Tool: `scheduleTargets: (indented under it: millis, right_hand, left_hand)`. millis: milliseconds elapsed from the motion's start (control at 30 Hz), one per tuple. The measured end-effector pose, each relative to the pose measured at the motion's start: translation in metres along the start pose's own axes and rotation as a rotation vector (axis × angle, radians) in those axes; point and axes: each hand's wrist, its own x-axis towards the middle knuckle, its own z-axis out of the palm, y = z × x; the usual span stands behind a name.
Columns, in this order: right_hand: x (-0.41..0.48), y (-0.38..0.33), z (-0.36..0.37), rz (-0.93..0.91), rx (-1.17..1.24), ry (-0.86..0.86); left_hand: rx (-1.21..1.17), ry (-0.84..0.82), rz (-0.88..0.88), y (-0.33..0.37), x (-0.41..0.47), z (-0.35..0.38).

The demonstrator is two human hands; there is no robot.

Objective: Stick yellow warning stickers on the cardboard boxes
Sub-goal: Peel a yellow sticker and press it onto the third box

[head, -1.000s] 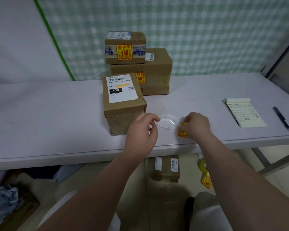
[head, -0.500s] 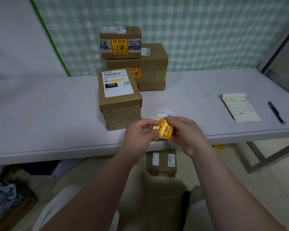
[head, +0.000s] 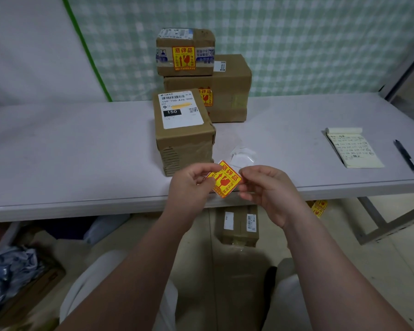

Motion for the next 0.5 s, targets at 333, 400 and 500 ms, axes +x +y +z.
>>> scheduleTargets:
  millis: [333, 400, 500]
  right_hand:
    - [-0.0046, -0.0036, 0.0054, -0.067, -0.32, -0.096]
    - [-0.0051, -0.0032, 0.0061, -0.044, -0.304, -0.106]
    - [-0.0066, -0.0033, 0.0062, 0.001, -0.278, -0.128]
  left_hand:
    - [0.19, -0.175, 0.019, 0.0067, -0.008, -0.0081]
    - [0.155, -0.154, 0.031, 0.0069, -0.0085, -0.0079]
    - [0.104, -0.073, 0.079, 0.0068, -0.0084, -0.0086]
